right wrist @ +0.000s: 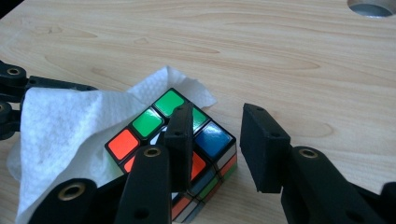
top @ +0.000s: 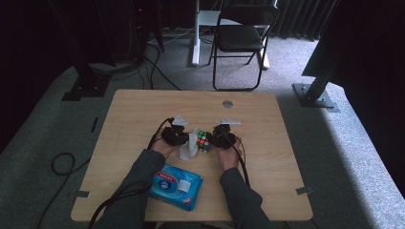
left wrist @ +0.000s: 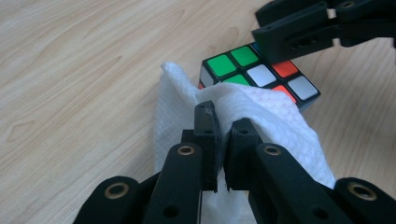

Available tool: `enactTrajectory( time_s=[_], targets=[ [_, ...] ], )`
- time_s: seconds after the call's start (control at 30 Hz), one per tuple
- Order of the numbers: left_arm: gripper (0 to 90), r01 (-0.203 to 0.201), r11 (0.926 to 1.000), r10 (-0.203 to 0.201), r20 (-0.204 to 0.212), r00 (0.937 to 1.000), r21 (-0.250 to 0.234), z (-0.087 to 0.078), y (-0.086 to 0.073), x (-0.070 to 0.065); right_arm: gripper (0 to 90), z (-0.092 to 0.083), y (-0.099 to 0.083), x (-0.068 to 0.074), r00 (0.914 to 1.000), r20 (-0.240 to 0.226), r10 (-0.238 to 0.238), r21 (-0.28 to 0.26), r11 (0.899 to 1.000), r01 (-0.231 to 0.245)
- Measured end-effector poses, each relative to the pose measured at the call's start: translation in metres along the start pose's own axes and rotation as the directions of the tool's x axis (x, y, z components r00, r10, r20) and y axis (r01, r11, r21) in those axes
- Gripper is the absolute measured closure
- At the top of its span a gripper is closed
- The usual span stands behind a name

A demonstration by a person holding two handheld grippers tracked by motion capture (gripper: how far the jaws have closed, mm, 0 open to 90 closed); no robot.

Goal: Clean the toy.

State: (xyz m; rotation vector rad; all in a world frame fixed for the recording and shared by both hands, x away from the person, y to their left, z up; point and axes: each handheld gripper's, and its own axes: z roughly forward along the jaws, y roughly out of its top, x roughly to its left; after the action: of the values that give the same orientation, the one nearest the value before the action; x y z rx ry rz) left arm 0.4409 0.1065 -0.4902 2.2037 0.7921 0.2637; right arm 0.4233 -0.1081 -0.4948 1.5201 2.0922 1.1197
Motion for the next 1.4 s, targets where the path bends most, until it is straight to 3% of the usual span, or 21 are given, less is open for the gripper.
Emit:
enactTrajectory(
  time_s=[0.13, 0.27, 0.4, 0.6, 0.87, 1.4],
  targets=[
    [85.2, 0.002, 1.0000, -0.002, -0.003, 1.0000, 0.001, 0.0006, 0.0001, 0.0003, 59.0, -0.0051, -0.0017, -0.0033, 0.9978, -0.011, 0.066, 0.000, 0.998, -0.066],
    [85.2, 0.005, 1.0000, -0.005, -0.006, 1.0000, 0.000, 0.0004, 0.0001, 0.0009, 59.8, -0.0065, -0.0031, -0.0040, 0.9966, -0.002, 0.082, 0.010, 0.997, -0.082],
    [85.2, 0.003, 1.0000, -0.003, -0.006, 1.0000, 0.001, 0.0005, 0.0002, 0.0006, 62.1, -0.0043, -0.0043, -0.0043, 0.9931, -0.029, 0.114, 0.012, 0.993, -0.113],
    [85.2, 0.005, 1.0000, -0.005, -0.002, 1.0000, 0.002, 0.0007, 0.0001, 0.0007, 68.3, -0.0003, 0.0008, -0.0004, 0.9961, -0.036, 0.080, 0.021, 0.997, -0.080],
    [85.2, 0.006, 1.0000, -0.006, -0.003, 1.0000, 0.002, 0.0005, 0.0000, 0.0012, 68.6, -0.0013, 0.0013, 0.0030, 0.9980, -0.040, 0.050, 0.033, 0.998, -0.048],
    [85.3, 0.021, 0.9998, -0.021, 0.001, 0.9998, -0.004, 0.0010, 0.0009, 0.0040, 70.4, -0.0038, -0.0052, 0.0043, 0.9965, -0.047, 0.069, 0.030, 0.997, -0.068]
  ],
)
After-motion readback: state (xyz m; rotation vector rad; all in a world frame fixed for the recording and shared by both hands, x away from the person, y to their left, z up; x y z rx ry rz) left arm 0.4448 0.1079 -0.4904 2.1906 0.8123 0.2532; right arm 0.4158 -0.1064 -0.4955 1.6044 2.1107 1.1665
